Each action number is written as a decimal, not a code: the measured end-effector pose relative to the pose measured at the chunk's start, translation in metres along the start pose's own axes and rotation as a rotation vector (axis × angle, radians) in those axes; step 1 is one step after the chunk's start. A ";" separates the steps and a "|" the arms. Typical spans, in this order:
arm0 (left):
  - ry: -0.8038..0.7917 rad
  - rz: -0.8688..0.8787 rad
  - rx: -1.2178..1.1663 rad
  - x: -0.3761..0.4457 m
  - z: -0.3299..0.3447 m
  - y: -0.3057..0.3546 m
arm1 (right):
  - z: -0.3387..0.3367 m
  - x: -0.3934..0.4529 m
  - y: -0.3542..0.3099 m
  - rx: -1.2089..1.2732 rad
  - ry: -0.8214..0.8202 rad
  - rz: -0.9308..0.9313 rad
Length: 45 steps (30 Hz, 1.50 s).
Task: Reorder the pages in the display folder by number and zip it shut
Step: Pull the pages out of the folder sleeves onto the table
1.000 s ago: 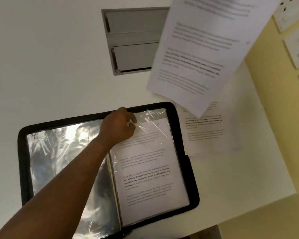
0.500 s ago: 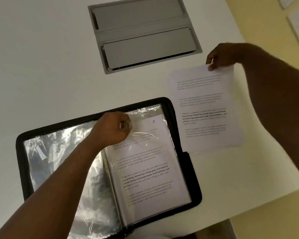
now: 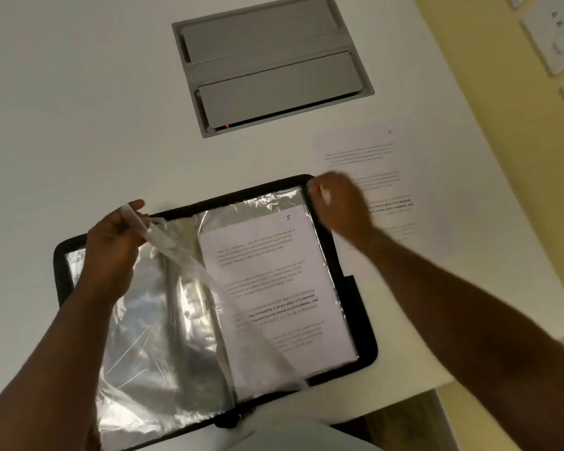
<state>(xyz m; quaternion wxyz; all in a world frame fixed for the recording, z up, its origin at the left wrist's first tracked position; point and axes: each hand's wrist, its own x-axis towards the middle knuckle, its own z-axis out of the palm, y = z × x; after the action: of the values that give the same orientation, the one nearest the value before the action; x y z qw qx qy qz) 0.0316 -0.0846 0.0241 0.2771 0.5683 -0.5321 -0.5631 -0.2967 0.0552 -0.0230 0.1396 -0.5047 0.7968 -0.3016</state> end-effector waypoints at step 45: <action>-0.038 0.156 1.280 -0.039 -0.067 -0.125 | 0.074 -0.244 -0.090 -0.111 -0.153 0.562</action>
<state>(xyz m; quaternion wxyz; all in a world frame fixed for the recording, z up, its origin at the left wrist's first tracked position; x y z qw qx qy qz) 0.1390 -0.0325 -0.0626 -0.0860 0.5709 -0.8073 -0.1223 -0.0827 0.2193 -0.0442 0.2496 -0.2924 0.9078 -0.1678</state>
